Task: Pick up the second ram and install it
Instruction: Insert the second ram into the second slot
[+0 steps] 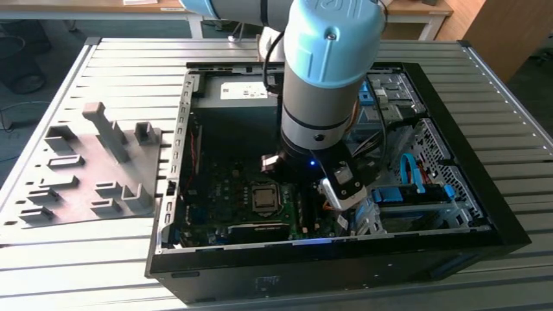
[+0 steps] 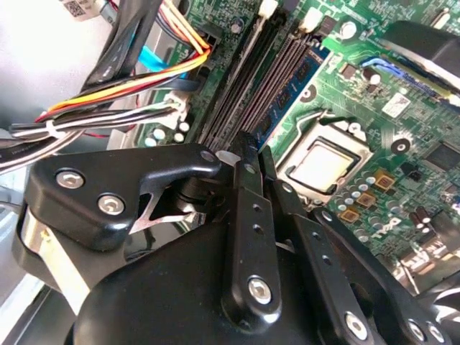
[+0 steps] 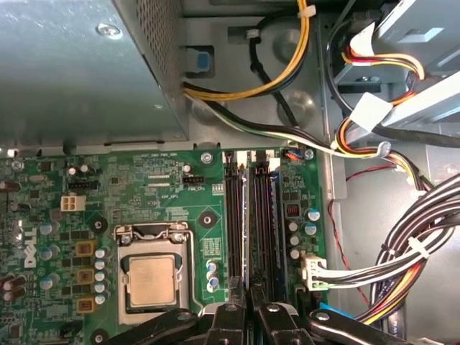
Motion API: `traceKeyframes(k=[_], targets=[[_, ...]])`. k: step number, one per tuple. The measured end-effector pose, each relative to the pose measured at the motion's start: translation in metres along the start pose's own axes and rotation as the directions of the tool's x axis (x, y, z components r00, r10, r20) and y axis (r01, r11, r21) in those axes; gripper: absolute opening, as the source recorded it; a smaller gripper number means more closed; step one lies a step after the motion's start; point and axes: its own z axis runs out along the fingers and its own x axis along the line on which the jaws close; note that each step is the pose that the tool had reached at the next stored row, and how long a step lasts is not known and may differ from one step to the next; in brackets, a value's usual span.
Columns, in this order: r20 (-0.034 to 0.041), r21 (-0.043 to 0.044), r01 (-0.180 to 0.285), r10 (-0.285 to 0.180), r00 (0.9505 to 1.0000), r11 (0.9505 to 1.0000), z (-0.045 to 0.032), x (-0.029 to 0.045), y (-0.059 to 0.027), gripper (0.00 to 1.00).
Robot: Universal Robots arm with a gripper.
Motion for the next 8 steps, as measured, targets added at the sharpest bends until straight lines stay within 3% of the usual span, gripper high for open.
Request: traceKeyframes(k=[4, 8], targets=[[0.0008, 0.0129, 0.0, 0.0, 1.0, 0.9999, 0.0008, -0.0001, -0.0001, 0.14], [0.0007, 0.0141, 0.0, 0.0, 1.0, 0.9999, 0.004, -0.0005, 0.0001, 0.14]])
